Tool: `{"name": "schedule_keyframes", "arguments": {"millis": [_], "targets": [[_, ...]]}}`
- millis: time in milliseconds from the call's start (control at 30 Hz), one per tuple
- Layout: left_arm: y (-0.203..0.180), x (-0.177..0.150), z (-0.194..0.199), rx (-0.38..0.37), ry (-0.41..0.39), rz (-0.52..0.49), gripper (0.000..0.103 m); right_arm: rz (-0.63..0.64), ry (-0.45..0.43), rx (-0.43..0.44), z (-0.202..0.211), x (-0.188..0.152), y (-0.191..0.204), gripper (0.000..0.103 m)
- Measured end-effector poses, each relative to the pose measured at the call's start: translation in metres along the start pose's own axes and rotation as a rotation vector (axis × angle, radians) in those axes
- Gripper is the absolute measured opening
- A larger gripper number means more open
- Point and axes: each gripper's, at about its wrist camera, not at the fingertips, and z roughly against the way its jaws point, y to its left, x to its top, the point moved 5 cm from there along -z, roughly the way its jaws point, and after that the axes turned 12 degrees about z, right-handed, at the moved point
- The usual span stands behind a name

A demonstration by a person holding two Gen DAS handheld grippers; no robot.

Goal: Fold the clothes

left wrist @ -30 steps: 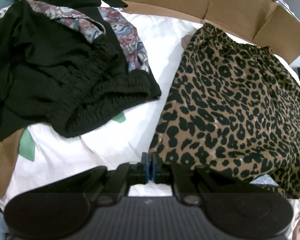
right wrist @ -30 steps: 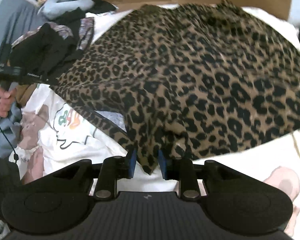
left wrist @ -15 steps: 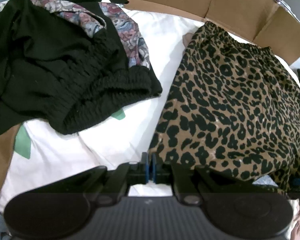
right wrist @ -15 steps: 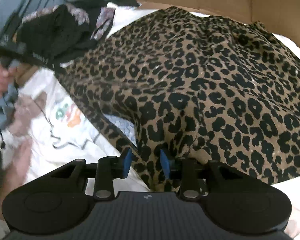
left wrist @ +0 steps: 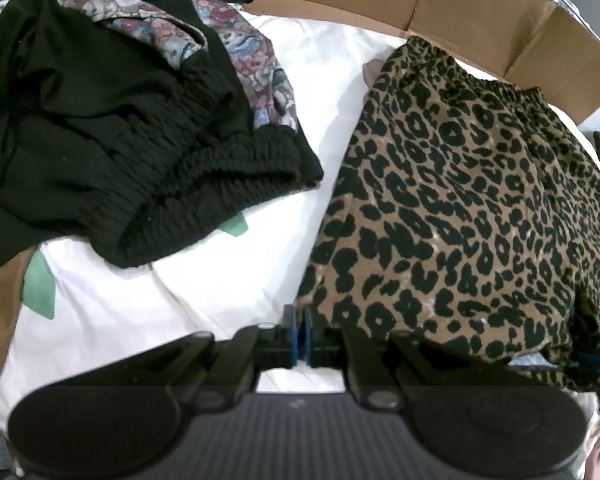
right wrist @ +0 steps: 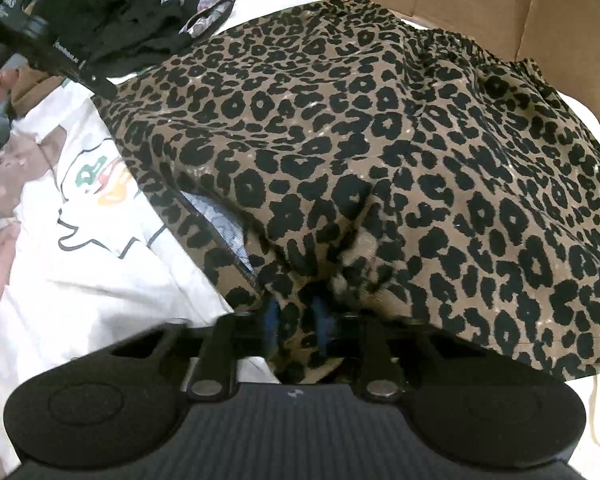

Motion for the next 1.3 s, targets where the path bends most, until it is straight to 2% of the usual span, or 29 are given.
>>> {"name": "schedule_keyframes", "arguments": {"millis": [267,600,700,767,867,933,1000,1100,1300], "targets": [[0.006,0.003,0.005,-0.020,0.004,0.055,0.004,-0.135,-0.028,0.103,0.035,-0.013,-0.013,0.000],[0.009,0.006,0.003,0.008,0.013,0.052,0.004,-0.099,0.009,0.198,0.024,-0.026,0.007,0.000],[0.011,0.011,0.010,0.016,-0.004,0.054,0.004,-0.137,-0.012,0.231,0.032,-0.023,0.005,0.000],[0.011,0.011,0.010,0.016,-0.001,0.065,0.004,-0.189,-0.048,0.236,0.040,-0.019,-0.005,0.001],[0.013,0.009,0.005,0.012,0.023,0.090,0.011,-0.254,-0.079,0.218,0.047,-0.015,-0.020,0.006],[0.017,0.008,0.004,-0.001,0.021,0.126,0.013,-0.275,-0.071,0.199,0.046,-0.015,-0.027,0.006],[0.019,0.008,0.005,-0.015,0.011,0.146,0.021,-0.307,-0.061,0.181,0.042,-0.017,-0.031,0.007],[0.021,0.010,0.003,-0.029,-0.001,0.155,0.029,-0.344,-0.057,0.177,0.037,-0.017,-0.036,0.016],[0.021,0.007,-0.011,-0.052,0.013,0.150,0.031,-0.382,-0.027,0.170,0.025,-0.019,-0.042,0.018]]}}
